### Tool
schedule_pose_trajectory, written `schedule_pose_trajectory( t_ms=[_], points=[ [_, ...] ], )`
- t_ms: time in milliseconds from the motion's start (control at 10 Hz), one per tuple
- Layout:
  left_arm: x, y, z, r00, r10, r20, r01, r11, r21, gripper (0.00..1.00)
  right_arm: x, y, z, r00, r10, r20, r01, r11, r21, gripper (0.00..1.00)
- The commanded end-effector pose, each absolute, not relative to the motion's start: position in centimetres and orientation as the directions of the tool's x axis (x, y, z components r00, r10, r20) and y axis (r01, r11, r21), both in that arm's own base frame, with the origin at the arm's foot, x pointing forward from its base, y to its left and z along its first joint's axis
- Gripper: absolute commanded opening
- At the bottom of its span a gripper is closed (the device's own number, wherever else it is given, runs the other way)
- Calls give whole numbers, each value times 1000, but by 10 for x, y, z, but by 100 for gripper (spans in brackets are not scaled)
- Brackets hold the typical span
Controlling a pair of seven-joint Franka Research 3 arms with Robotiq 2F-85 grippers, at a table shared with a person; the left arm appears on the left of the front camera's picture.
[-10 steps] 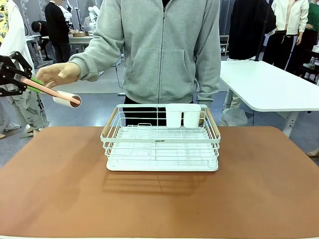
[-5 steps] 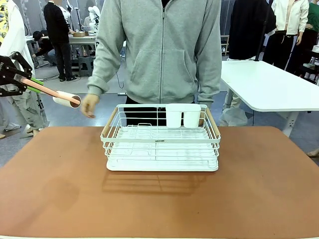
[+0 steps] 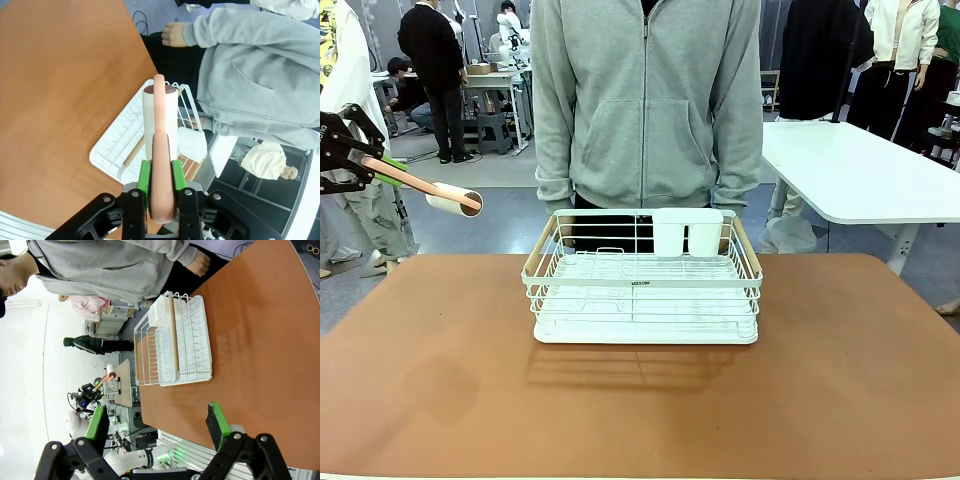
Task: Clean the table.
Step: Pick up the Lint Roller when the human hands it over, then clean the table with the Lint Roller when the human lifts the Dish drying rack.
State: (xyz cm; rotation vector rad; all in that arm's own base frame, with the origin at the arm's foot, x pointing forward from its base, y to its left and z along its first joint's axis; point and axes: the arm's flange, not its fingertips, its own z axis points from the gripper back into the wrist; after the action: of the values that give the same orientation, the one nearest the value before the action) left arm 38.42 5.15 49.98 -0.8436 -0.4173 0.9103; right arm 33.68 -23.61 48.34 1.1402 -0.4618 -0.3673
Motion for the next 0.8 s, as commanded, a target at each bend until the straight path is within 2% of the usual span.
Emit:
schedule_pose_trajectory(
  t_ms=[0,700],
  points=[
    [384,52,501,561,827,-26,-520,328,-788,0,336,-236,486,848,-500,173,27,368,930,100],
    [384,52,501,561,827,-26,-520,328,-788,0,336,-236,486,848,-500,173,27,368,930,100]
  ],
)
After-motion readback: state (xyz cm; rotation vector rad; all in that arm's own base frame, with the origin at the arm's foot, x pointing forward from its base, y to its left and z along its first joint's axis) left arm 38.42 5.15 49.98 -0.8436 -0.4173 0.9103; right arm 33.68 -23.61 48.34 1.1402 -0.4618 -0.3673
